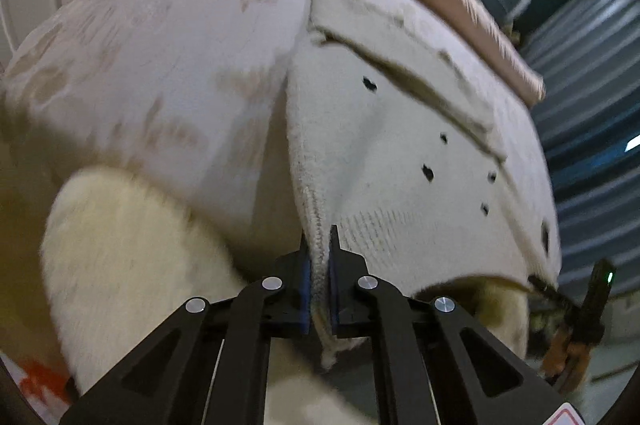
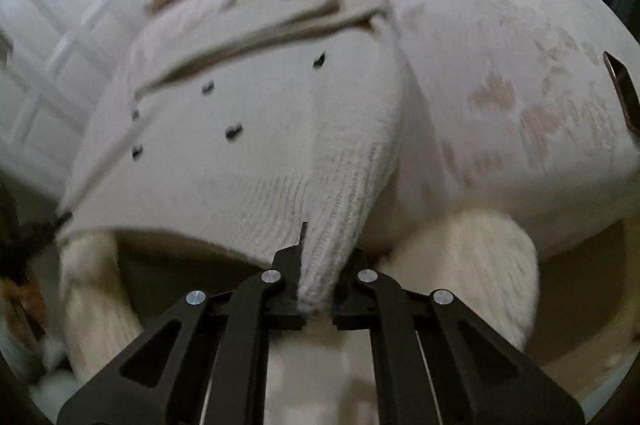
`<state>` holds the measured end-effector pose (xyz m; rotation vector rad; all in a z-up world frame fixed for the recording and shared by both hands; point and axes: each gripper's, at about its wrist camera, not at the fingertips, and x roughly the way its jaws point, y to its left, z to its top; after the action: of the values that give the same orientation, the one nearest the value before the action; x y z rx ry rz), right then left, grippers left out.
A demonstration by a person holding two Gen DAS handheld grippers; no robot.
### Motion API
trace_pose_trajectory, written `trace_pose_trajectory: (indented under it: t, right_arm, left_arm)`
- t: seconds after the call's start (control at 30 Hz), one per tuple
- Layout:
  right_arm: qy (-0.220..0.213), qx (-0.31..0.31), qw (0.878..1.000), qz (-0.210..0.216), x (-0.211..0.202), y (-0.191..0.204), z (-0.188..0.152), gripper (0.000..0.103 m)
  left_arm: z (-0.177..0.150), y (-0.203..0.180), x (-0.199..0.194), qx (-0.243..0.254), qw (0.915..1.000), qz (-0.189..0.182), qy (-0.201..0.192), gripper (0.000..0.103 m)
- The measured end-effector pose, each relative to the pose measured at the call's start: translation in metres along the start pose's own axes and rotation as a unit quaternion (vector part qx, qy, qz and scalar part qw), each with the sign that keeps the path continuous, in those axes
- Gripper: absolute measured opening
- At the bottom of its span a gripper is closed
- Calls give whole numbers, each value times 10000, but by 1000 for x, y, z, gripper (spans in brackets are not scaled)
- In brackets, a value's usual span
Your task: Fold small clothes
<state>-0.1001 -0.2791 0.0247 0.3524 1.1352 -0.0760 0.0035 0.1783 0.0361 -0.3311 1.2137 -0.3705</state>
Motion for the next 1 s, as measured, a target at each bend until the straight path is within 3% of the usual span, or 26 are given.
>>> trace_pose_trajectory:
  t: [0.1, 0.2, 0.33, 0.43, 0.53, 0.6, 0.73, 0.87, 0.9, 0.93, 0.97, 1.0]
  right_arm:
    - [633, -326, 9974, -108, -8, 4, -40, 6]
    - [1182, -384, 9922, -86, -18, 9, -80, 6]
    - [1382, -90, 9904, 35, -40, 7, -104, 6]
    - [1381, 32, 9903, 179, -48, 3, -103, 6]
    - [967, 134, 9946, 348, -54, -3, -71, 6]
    - [395, 106, 9983, 413, -59, -8, -31, 6]
    - [-743, 189, 9961, 445, -45, -15, 82, 6]
    - [-1399, 642, 9870, 473, -6, -11, 178, 11]
    - [-1559, 774, 9842, 328, -1, -11, 193, 15]
    - [-1743, 937, 9799, 240, 1, -10, 203, 19]
    - [-2011, 1143, 9726, 221, -2, -9, 212, 30]
    - [-2252, 1277, 9657, 216, -9, -8, 213, 49]
  left_arm:
    - [-41, -3, -11, 281, 9982, 248, 471, 4]
    - [-75, -1, -22, 209, 9955, 291, 874, 4]
    - [-110, 2, -31, -206, 9915, 91, 1282, 4]
    - [-105, -4, -38, -240, 9930, 66, 1151, 4]
    - [-61, -14, -40, -58, 9981, -45, 614, 4]
    - [-12, -29, -40, 199, 9996, -183, 52, 4]
    - [80, -65, -26, 855, 9924, -190, -863, 4]
    - [175, -90, 15, 738, 9848, -40, -1569, 7]
    - [195, -92, 28, 591, 9850, -16, -1619, 16]
    - [207, -91, 35, 434, 9856, -4, -1636, 16]
    - [220, -89, 40, 44, 9835, 160, -1802, 19]
    - [223, -87, 37, -121, 9803, 261, -1953, 22]
